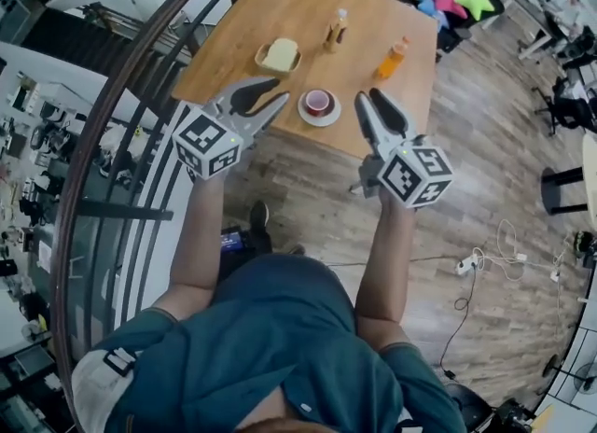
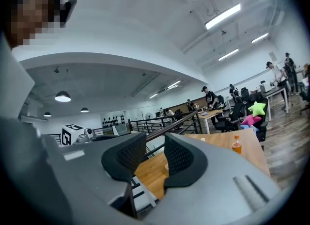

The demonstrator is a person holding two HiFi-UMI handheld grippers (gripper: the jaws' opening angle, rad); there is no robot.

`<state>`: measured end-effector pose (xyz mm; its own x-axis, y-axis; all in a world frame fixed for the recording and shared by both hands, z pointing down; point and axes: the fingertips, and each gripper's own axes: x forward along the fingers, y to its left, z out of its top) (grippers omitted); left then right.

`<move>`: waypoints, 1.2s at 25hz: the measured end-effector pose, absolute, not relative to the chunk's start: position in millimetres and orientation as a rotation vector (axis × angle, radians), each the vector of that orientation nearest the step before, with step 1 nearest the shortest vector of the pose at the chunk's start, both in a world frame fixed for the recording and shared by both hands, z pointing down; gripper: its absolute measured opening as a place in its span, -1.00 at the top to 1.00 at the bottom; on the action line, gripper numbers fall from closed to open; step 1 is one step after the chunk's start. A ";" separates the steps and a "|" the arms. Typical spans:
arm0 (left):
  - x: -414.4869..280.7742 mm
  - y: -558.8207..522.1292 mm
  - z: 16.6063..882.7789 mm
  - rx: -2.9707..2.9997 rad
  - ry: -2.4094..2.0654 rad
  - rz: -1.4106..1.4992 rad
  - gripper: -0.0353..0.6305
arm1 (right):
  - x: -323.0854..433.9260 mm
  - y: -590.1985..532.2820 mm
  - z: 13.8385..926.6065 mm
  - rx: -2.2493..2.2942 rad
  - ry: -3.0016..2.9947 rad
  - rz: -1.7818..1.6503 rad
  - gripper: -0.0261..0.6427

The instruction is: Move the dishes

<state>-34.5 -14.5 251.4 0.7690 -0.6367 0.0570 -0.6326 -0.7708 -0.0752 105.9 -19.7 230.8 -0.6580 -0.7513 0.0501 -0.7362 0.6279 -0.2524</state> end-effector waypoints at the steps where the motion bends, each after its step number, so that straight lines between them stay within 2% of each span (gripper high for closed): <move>1: -28.4 -21.7 250.7 -2.918 1.012 -0.114 0.60 | 110.6 -23.7 229.3 -1.298 2.770 -0.386 0.62; 7: -2.5 -58.9 245.6 -2.964 0.844 -0.097 0.60 | 127.9 -48.0 222.5 -1.424 2.703 -0.372 0.62; 30: -15.1 -153.6 243.6 -3.053 0.533 -0.025 0.60 | 112.1 -108.9 222.5 -1.734 2.546 -0.388 0.62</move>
